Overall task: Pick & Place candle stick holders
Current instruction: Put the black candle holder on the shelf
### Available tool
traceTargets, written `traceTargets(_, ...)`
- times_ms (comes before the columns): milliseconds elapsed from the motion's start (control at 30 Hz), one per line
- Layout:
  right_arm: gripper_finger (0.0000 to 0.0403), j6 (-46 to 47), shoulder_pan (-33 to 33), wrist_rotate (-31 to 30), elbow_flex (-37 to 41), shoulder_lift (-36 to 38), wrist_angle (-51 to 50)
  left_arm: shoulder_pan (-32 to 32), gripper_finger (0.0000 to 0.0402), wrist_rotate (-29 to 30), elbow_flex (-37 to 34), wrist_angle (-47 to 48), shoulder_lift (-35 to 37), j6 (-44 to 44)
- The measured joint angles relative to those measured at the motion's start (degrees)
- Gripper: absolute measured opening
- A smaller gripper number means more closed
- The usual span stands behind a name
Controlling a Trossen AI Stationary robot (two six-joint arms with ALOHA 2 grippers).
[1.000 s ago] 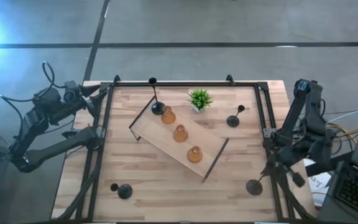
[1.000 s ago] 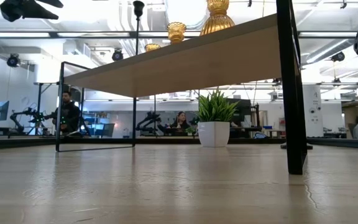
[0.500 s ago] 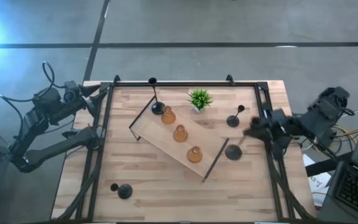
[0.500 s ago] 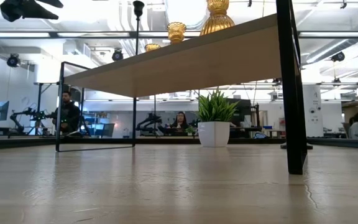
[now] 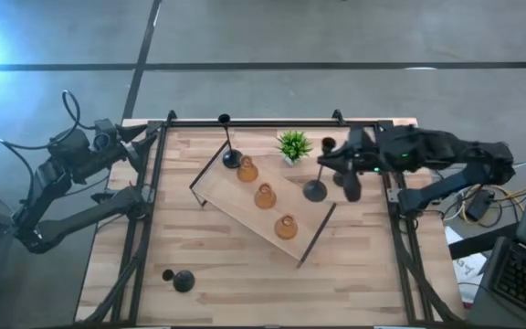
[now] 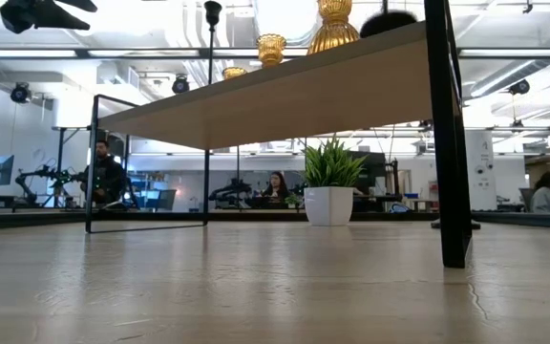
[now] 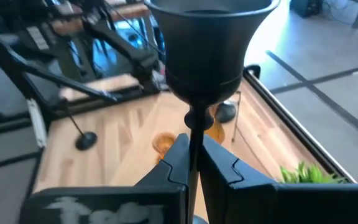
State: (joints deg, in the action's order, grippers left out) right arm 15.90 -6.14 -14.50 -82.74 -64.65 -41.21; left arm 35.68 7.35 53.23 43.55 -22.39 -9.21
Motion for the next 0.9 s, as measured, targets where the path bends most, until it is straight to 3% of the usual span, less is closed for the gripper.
traceTargets(233,0.0011,-2.83,1.39,-0.02,6.52,-1.26,6.54,-0.02,0.0243,0.0,0.0,0.02,0.0,0.0)
traceTargets(633,0.0011,0.14,1.91,-2.38,23.85,7.42,23.74,0.0,0.0243,0.0,0.0,0.02,0.0,0.0)
traceTargets(900,0.0011,2.32,-0.3,-2.4,25.9,8.88,23.89,-0.02,0.0243,0.0,0.0,0.0,0.0,0.0)
